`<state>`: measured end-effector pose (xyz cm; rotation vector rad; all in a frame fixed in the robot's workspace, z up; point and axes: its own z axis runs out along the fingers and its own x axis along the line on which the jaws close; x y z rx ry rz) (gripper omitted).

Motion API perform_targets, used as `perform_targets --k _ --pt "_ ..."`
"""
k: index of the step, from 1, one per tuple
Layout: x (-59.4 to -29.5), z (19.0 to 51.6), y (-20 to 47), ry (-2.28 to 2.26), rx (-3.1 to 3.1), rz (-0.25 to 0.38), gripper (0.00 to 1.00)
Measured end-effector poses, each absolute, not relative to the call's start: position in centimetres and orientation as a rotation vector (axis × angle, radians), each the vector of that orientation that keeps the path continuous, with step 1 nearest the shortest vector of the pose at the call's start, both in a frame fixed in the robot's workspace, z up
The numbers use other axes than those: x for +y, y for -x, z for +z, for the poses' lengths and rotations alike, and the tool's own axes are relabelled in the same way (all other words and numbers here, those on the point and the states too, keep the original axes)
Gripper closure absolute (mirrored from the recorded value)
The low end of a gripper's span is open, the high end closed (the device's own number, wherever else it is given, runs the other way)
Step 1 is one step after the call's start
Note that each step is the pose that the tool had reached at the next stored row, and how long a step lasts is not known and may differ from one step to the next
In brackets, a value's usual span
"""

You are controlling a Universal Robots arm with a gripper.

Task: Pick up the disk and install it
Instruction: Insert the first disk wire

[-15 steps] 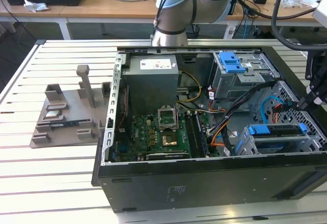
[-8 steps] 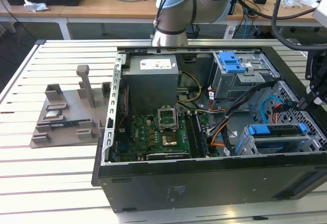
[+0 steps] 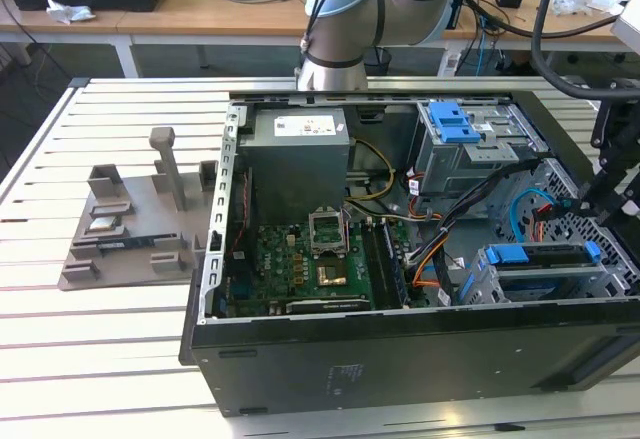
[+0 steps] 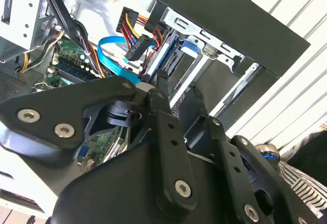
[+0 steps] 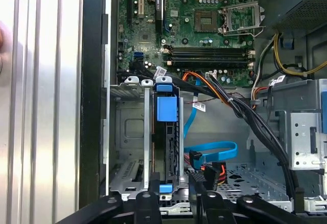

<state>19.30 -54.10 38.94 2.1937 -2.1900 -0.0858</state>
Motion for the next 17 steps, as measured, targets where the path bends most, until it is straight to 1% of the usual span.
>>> perform_targets --k 2,3,5,9,13,16,17 --pt "-53.4 38.8 -19.3 -2.187 -2.184 -0.071 0.64" --pt "-52.5 38.6 -19.4 -2.182 -2.18 -0.062 0.64" --pt "-50.9 37.7 -19.9 -2.18 -2.178 -0.064 0.64" --pt "-50.1 36.9 -20.1 -2.179 -2.177 -0.064 0.64" --pt "-50.1 36.0 -20.1 -2.178 -2.176 -0.061 0.64" --pt "-50.1 36.0 -20.1 -2.178 -2.176 -0.061 0.64" --pt "-50.2 36.0 -20.1 -2.178 -2.176 -0.061 0.72"
